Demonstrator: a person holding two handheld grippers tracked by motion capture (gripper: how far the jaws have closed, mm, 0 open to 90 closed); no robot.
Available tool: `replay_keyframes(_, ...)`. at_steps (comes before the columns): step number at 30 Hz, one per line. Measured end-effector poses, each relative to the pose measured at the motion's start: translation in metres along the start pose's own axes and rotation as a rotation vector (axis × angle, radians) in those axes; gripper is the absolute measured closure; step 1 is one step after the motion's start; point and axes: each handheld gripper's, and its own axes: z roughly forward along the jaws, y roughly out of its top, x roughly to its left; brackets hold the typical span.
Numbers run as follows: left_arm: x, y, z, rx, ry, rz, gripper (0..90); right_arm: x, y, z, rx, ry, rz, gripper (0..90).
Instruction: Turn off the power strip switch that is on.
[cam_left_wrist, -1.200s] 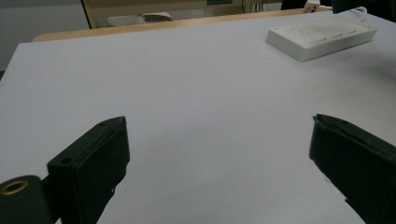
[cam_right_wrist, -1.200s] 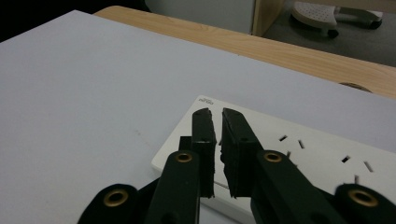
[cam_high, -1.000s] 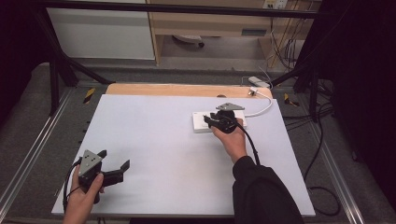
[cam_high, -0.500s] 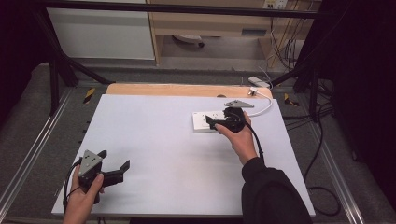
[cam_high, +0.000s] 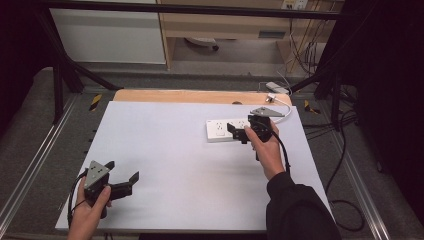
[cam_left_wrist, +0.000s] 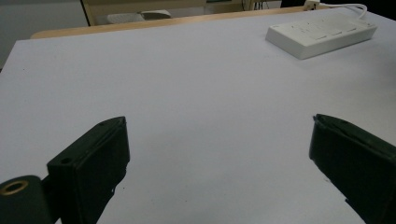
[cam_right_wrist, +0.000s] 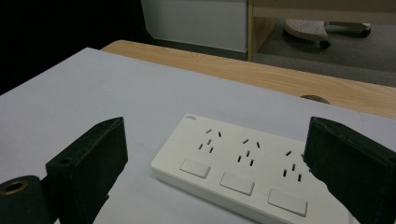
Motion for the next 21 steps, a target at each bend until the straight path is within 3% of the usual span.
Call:
replay_keyframes(12, 0.001, -0.001, -0.001, 0.0, -0.002, -0.007, 5.1, -0.008, -0.001, -0.029, -0.041, 0.009, -0.014, 9.6)
replay_keyframes(21, 0.001, -0.001, -0.002, 0.001, -0.002, -0.009, 5.1, -0.012, 0.0, -0.056, -0.108, 0.022, -0.047, 8.6)
